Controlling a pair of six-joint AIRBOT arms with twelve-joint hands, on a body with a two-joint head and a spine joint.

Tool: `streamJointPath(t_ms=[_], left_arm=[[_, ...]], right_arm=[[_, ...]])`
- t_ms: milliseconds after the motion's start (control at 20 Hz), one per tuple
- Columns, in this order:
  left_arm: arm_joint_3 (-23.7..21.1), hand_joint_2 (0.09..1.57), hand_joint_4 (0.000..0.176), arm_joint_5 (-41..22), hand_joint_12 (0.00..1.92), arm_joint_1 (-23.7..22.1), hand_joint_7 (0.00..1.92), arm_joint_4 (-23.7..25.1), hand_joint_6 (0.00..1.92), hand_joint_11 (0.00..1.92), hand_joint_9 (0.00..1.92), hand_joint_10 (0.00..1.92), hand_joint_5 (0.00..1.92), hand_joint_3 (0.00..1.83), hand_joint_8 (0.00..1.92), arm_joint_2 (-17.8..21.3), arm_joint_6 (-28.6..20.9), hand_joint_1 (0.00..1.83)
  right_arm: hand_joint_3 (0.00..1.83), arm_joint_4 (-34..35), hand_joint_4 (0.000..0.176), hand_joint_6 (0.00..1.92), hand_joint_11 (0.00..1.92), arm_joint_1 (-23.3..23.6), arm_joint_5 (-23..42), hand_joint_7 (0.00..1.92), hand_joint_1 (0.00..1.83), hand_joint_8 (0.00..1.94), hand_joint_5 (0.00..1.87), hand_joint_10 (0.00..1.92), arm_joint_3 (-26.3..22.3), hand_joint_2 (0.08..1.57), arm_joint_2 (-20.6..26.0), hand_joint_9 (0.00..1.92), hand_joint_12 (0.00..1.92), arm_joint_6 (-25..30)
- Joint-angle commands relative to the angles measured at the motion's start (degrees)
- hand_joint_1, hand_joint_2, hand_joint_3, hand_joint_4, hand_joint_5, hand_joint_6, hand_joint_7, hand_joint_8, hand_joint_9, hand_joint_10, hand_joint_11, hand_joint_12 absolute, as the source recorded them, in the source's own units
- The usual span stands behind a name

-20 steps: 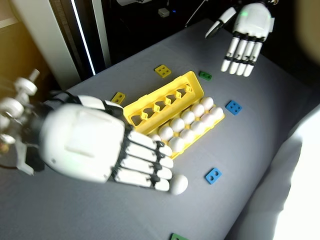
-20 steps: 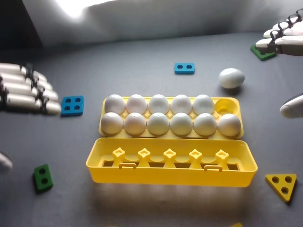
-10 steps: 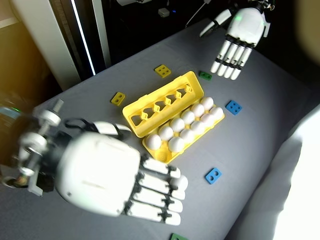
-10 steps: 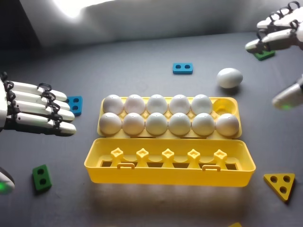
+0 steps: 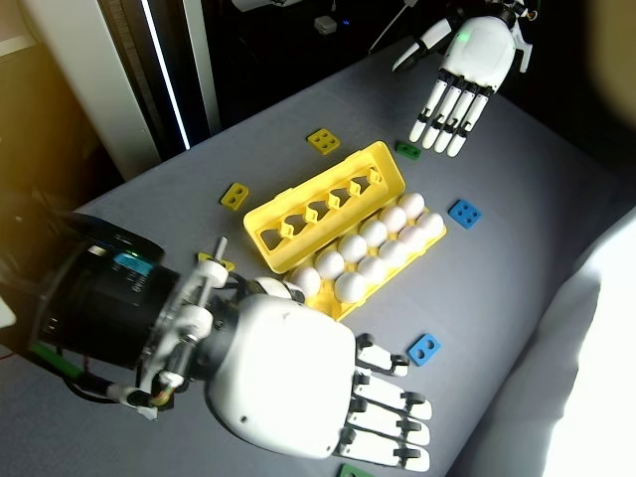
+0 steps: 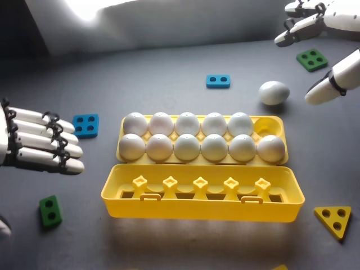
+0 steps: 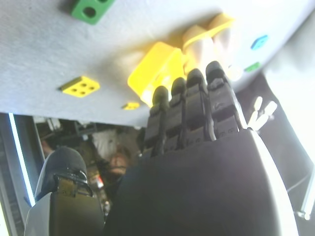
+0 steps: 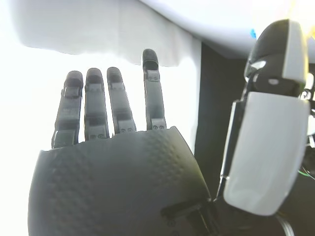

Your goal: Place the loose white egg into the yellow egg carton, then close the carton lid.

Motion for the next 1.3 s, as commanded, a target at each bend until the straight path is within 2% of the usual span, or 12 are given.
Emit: streamJointPath(t_ms=[0,150,250,300,400,650,700,800,900,950,1100,1250], left_arm=[[0.8,1.09,0.000,-3.2,0.00,0.2,0.03,-3.2,0.00,0.00,0.01,0.00,0.07,0.00,0.00,0.4,-0.1,0.00],[2.1,1.09,0.000,-2.8,0.01,0.5,0.05,-2.6,0.01,0.03,0.03,0.01,0.09,0.00,0.01,0.1,-1.2,0.00],[2.4,1.09,0.000,-2.5,0.01,1.2,0.04,-3.7,0.00,0.01,0.03,0.00,0.08,0.00,0.00,0.1,-1.4,0.00],[2.4,1.09,0.000,-2.5,0.01,1.7,0.04,-3.7,0.00,0.01,0.02,0.00,0.08,0.00,0.00,0.1,-1.1,0.00],[2.2,1.09,0.000,-3.1,0.02,3.0,0.06,-3.6,0.01,0.03,0.04,0.01,0.11,0.00,0.01,0.0,-0.5,0.00],[4.9,1.09,0.000,-8.1,0.03,4.4,0.05,-3.4,0.00,0.03,0.03,0.00,0.09,0.00,0.00,-0.9,-1.6,0.00],[5.5,1.08,0.000,-8.4,0.03,4.6,0.05,-2.5,0.00,0.03,0.03,0.00,0.10,0.00,0.00,-1.5,-1.6,0.00],[5.9,1.08,0.000,-8.0,0.03,4.5,0.05,-2.0,0.00,0.03,0.03,0.00,0.10,0.00,0.00,-2.5,-1.8,0.00],[5.7,1.08,0.000,-7.7,0.04,4.4,0.05,-1.5,0.01,0.03,0.03,0.01,0.10,0.00,0.01,-2.9,-2.4,0.00],[5.5,1.08,0.000,-8.2,0.22,4.3,0.08,-1.1,0.01,0.00,0.06,0.00,0.13,0.00,0.00,-3.0,-2.1,0.00],[5.0,1.08,0.000,-8.3,0.22,4.4,0.09,0.1,0.00,0.00,0.06,0.00,0.12,0.00,0.00,-3.5,-1.0,0.00],[4.5,1.08,0.000,-7.9,0.24,4.7,0.10,0.4,0.00,0.00,0.08,0.00,0.14,0.00,0.00,-3.9,-0.5,0.00]], right_arm=[[0.00,0.5,0.176,0.02,0.00,-0.2,4.2,0.00,0.66,0.00,0.43,0.00,1.0,0.76,0.3,0.00,0.00,0.1],[0.00,0.3,0.175,0.02,0.00,-1.1,4.5,0.00,0.70,0.00,0.45,0.00,3.2,0.75,-1.4,0.00,0.00,0.1],[0.00,0.2,0.150,0.02,0.00,-1.1,4.9,0.00,0.73,0.00,0.51,0.00,4.6,0.77,-2.2,0.00,0.00,0.1],[0.00,0.2,0.164,0.02,0.00,-1.1,5.0,0.00,0.70,0.00,0.54,0.00,5.3,0.76,-2.6,0.00,0.00,0.1],[0.01,-0.3,0.156,0.01,0.00,-1.1,5.2,0.00,0.66,0.00,0.55,0.00,7.0,0.79,-3.9,0.00,0.00,0.1],[0.01,-4.1,0.167,0.02,0.00,-1.7,5.6,0.00,0.63,0.00,0.59,0.00,9.9,0.81,-6.8,0.00,0.00,0.1],[0.01,-5.3,0.134,0.03,0.00,-1.8,6.2,0.01,0.73,0.00,0.63,0.00,10.4,0.80,-7.5,0.00,0.00,0.1],[0.01,-5.5,0.142,0.03,0.00,-1.6,6.2,0.03,0.70,0.01,0.63,0.00,11.4,0.81,-8.6,0.00,0.00,0.1],[0.00,-5.5,0.130,0.02,0.00,-1.5,6.1,0.08,0.73,0.01,0.68,0.00,13.3,0.80,-10.3,0.00,0.00,0.1],[0.00,-5.6,0.141,0.02,0.00,-1.5,6.1,0.11,0.74,0.01,0.70,0.00,14.4,0.79,-11.3,0.00,0.00,0.1],[0.00,-5.8,0.163,0.00,0.00,-1.5,6.1,0.02,0.69,0.00,0.65,0.00,15.9,0.81,-12.8,0.00,0.00,0.1],[0.00,-5.8,0.152,0.01,0.00,-1.3,6.2,0.05,0.71,0.02,0.66,0.00,16.3,0.80,-13.7,0.00,0.00,0.1]])
